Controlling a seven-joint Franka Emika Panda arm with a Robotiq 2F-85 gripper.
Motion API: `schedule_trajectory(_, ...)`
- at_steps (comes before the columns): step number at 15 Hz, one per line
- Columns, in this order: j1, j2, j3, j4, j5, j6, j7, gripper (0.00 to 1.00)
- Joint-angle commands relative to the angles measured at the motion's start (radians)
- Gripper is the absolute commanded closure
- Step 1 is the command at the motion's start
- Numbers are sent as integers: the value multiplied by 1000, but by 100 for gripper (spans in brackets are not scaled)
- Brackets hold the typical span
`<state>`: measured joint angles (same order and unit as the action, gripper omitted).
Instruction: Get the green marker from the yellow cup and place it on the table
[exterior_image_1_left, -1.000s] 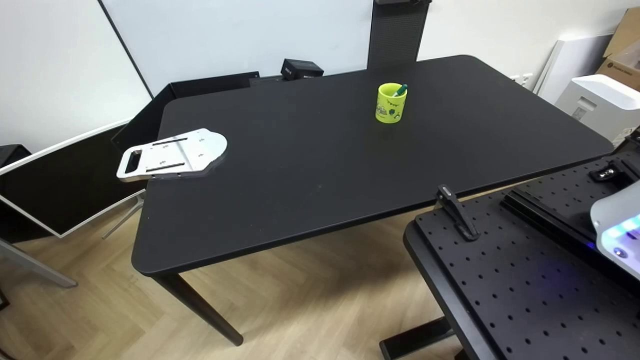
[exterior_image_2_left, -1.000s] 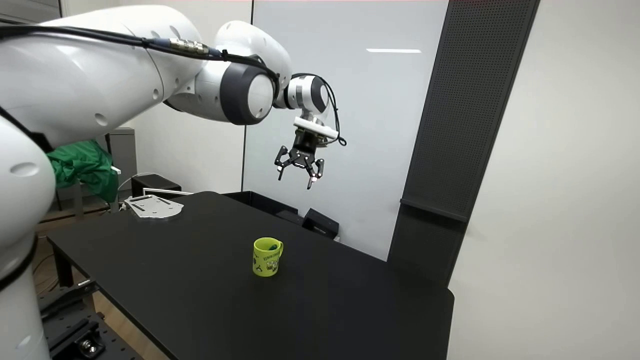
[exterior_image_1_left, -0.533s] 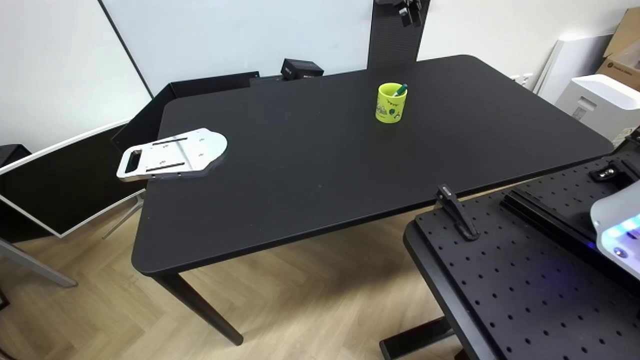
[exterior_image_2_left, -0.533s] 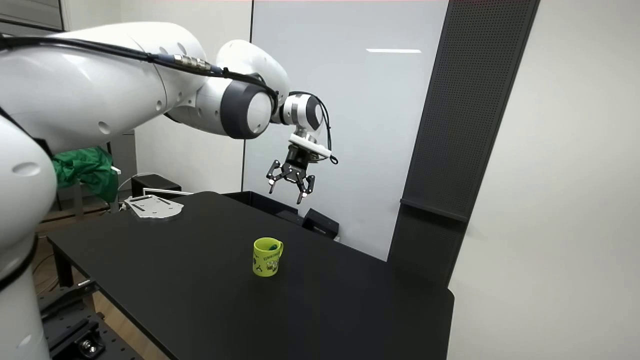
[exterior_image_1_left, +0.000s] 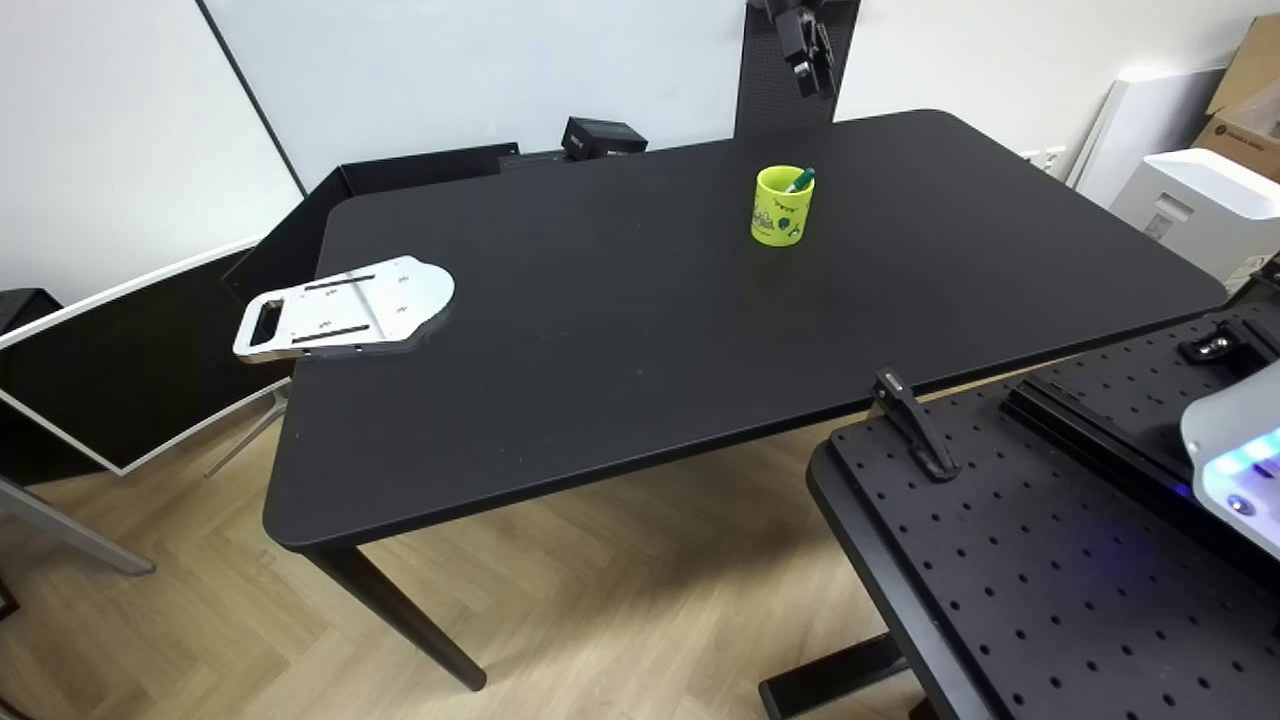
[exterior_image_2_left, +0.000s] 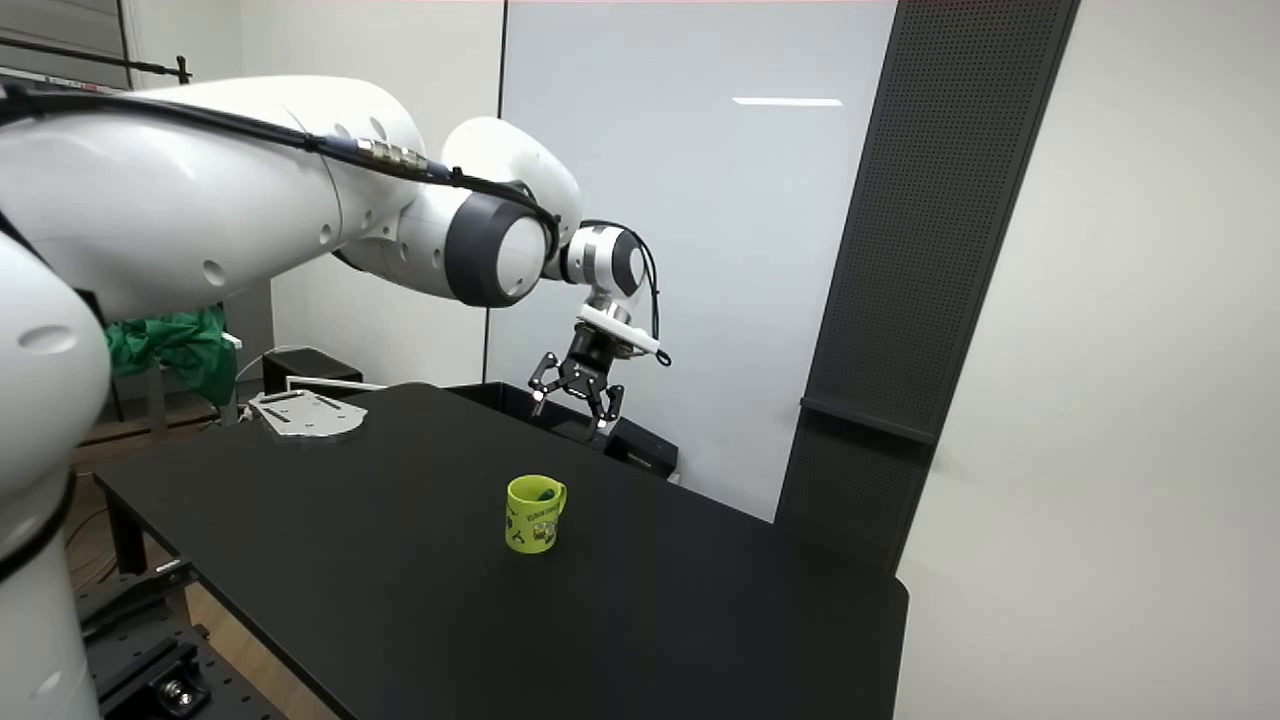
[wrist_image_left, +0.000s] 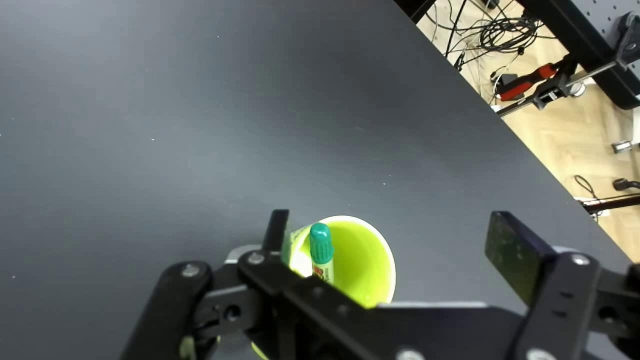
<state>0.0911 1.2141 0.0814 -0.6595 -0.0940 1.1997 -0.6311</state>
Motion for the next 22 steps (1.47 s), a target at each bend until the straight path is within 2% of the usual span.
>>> schedule_trajectory(1,-21,21,8,1,17,7,-16,0)
schedule_trajectory(8,-57,48,-1,-18,36,-22,-18,0)
schedule_trajectory(9,-36,47,-1,-18,22,0,-22,0)
schedule_trajectory(14,-55,52,-1,-22,27,-8,-22,0)
schedule_trajectory(22,-34,93,10,-15,42,16,-16,0)
